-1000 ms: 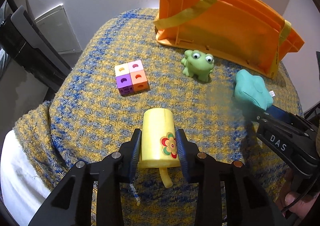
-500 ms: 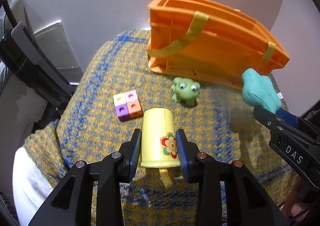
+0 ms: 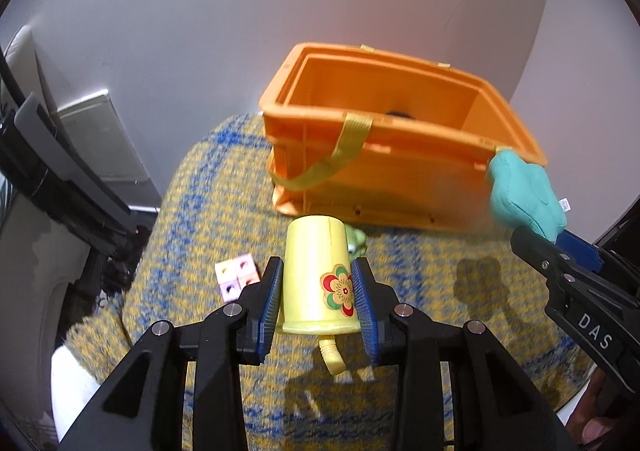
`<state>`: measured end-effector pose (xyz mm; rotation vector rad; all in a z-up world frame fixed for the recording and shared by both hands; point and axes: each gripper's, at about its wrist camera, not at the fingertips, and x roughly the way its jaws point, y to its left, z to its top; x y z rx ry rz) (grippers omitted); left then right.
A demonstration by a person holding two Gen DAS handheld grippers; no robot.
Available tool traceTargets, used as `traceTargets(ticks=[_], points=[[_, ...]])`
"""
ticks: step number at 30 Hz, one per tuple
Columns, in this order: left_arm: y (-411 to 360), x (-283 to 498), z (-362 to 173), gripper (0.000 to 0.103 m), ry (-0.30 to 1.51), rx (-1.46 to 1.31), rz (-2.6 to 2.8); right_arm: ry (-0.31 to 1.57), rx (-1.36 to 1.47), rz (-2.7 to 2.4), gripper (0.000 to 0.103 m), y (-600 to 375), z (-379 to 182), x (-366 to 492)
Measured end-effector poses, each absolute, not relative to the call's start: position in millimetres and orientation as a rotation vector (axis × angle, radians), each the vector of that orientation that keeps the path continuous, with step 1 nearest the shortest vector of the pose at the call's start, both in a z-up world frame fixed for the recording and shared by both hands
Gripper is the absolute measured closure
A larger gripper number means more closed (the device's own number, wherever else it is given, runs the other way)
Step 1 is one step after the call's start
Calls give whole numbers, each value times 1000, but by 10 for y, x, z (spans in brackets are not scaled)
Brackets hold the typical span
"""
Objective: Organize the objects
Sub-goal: 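Lift and carry the popsicle toy and teal star plush over the crate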
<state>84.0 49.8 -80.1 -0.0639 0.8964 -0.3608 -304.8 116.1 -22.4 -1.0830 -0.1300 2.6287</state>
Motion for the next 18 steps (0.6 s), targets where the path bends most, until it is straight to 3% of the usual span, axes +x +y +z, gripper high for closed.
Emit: traceTargets(ticks=[18], points=[[420, 1392, -196, 68, 758, -60, -430, -183, -898, 2690, 55, 1121, 482, -3309]])
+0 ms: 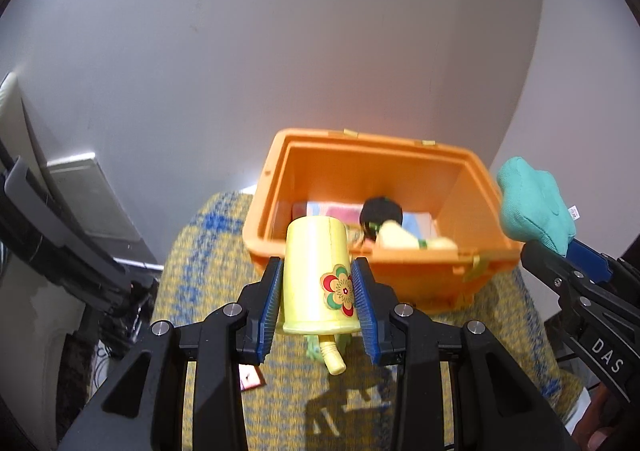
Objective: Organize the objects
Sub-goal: 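Lift and carry the popsicle toy and teal star plush over the crate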
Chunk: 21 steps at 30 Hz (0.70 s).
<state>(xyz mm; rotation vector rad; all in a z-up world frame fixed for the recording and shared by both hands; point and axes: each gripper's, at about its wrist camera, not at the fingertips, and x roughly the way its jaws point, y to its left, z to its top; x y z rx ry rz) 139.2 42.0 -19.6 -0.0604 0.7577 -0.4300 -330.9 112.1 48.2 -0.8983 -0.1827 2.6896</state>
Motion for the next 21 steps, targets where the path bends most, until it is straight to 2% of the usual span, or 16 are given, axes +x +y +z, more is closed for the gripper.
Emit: traceTargets(ticks=[9, 21], points=[[299, 1826, -64, 68, 726, -32, -440, -215, -887, 2695, 55, 1204, 621, -3595], [53, 2274, -201, 68, 782, -28, -478, -197, -952, 2668, 54, 1426, 569, -3994]])
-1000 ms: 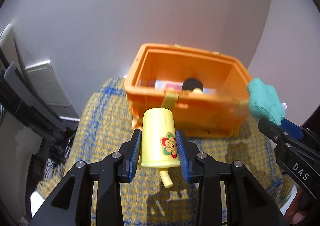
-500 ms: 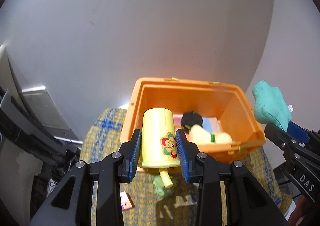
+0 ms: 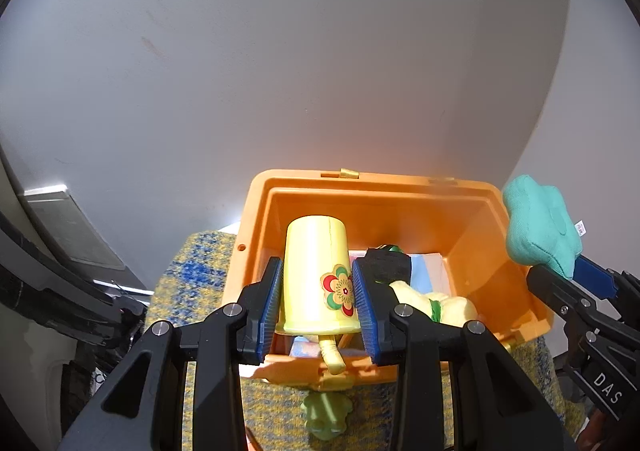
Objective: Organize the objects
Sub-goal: 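Lift and carry the popsicle toy and teal star plush over the crate, then open both tools to drop the popsicle toy and star plush into the crate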
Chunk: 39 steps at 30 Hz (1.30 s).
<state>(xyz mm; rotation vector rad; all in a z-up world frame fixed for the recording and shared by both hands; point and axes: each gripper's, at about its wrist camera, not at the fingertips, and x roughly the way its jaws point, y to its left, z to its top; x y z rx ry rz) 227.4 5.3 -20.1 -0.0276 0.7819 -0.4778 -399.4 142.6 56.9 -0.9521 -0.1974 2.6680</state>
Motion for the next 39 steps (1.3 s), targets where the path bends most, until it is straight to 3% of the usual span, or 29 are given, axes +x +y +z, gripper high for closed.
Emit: traceTargets(ticks=[11, 12, 14, 15, 16, 19, 31, 39], points=[[-39, 2385, -308, 68, 819, -6, -494, -141, -1014, 2650, 50, 1637, 461, -4154], [-37, 2377, -310, 64, 818, -2, -490, -144, -1013, 2645, 50, 1643, 456, -4153], [-22, 2358, -308, 43, 817, 2, -481, -142, -1013, 2638, 42, 1648, 459, -4131], [-3, 2339, -300, 29, 812, 2, -468, -142, -1002, 2636, 32, 1651, 468, -4109], [15, 2320, -290, 25, 805, 2, -458, -144, -987, 2635, 26, 1651, 490, -4112], [77, 2315, -261, 18, 798, 11, -442, -154, -972, 2630, 23, 1648, 539, -4134], [301, 2160, -210, 4, 810, 11, -402, -186, -938, 2621, 11, 1420, 564, -3955], [510, 2022, -204, 3, 821, -8, -385, -183, -941, 2618, 10, 1308, 519, -3854]])
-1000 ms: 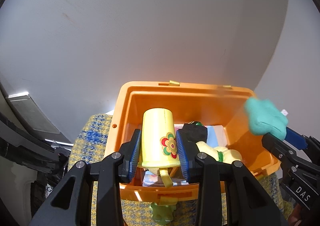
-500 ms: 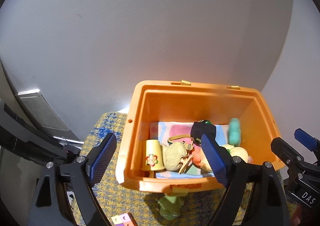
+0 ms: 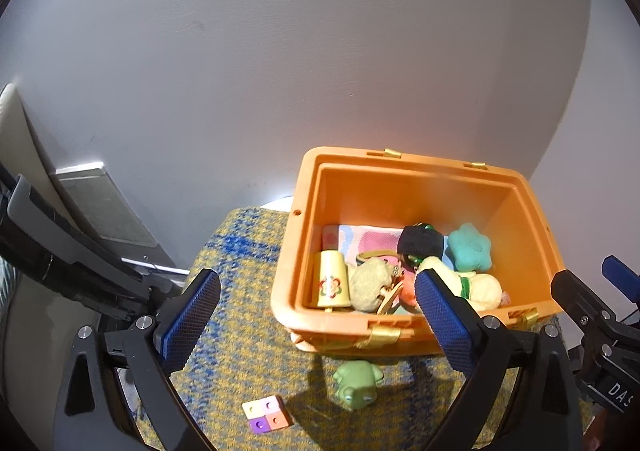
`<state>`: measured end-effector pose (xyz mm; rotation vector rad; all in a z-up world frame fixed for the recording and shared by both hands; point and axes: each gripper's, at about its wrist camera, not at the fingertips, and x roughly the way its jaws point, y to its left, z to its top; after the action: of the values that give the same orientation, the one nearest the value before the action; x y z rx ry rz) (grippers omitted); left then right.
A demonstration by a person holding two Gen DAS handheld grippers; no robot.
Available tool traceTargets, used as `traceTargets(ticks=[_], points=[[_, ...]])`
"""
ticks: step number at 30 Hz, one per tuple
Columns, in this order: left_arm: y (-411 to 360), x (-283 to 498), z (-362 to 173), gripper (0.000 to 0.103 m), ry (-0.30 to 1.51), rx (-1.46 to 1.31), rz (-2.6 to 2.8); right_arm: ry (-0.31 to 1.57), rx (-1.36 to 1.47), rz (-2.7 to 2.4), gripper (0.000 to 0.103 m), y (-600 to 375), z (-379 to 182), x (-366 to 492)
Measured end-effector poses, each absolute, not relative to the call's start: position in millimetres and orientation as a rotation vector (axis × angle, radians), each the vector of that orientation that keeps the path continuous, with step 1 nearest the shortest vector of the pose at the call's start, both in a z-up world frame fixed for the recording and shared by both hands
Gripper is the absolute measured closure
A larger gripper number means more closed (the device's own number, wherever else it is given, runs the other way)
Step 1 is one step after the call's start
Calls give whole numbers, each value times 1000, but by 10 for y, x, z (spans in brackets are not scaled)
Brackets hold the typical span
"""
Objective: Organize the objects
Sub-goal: 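Open both tools to drop the popsicle toy and star plush into the crate, then move both open tools back down toward the cube block and frog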
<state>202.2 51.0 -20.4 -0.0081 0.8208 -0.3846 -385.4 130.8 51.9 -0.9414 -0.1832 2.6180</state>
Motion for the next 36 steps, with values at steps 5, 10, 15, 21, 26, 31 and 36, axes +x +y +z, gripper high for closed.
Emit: traceTargets(ticks=[5, 10, 15, 21, 26, 31, 36], points=[[661, 1914, -243, 3, 830, -22, -378, -192, -947, 2621, 10, 1202, 490, -3759], [829, 1812, -273, 3, 831, -30, -364, -193, -957, 2631, 10, 1080, 431, -3660], [993, 1736, -289, 1, 833, -43, -346, -193, -965, 2641, 8, 970, 378, -3558], [1133, 1629, -367, 0, 848, -52, -330, -201, -965, 2641, 4, 877, 321, -3442], [1187, 1548, -513, 0, 872, -54, -332, -195, -975, 2641, 4, 842, 228, -3348], [1168, 1459, -705, 0, 878, -42, -328, -170, -983, 2642, 4, 850, 57, -3282], [1122, 1375, -939, 0, 889, -33, -335, -162, -1019, 2622, 4, 883, -160, -3273]])
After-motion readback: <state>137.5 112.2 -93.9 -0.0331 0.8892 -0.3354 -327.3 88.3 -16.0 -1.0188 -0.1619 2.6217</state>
